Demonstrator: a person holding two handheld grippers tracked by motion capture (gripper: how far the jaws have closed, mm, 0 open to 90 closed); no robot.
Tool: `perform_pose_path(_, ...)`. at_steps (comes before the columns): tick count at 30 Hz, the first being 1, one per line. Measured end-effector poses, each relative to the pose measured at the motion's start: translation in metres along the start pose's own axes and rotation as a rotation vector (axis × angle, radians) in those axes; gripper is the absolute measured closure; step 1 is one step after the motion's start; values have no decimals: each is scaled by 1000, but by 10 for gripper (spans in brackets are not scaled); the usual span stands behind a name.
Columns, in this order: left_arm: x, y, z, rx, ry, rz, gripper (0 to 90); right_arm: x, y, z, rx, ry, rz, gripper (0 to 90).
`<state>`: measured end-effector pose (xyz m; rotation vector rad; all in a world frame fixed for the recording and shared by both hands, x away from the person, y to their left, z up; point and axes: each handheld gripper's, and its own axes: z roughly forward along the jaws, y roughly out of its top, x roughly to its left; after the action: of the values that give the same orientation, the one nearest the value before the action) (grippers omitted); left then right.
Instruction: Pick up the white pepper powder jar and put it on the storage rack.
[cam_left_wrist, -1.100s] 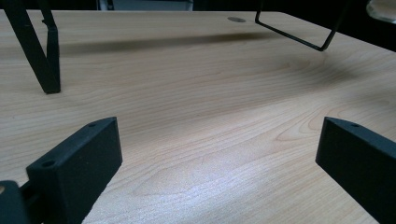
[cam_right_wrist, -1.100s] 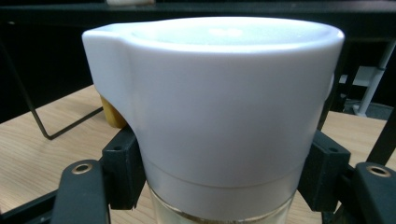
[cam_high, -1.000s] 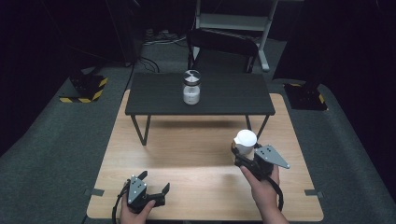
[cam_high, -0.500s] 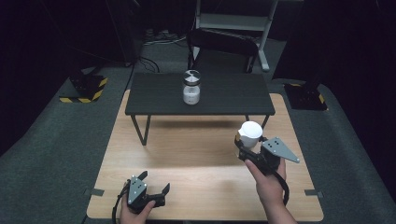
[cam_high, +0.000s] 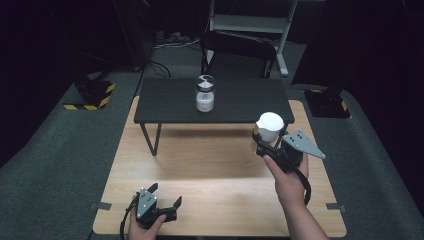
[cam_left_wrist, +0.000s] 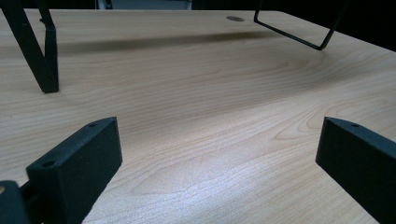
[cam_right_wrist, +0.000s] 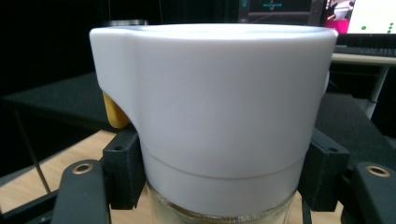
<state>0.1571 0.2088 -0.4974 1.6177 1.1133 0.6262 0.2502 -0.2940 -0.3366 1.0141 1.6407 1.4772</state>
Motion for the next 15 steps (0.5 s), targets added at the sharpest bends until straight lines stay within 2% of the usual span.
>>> perform_pose_path(7,0,1,1,4,-3,3,7,-1,14,12,-18,-10,-11,307)
perform_pose_path(15,2,1,1,2,-6,1,7,-3,26,35,-20,-27,1,308)
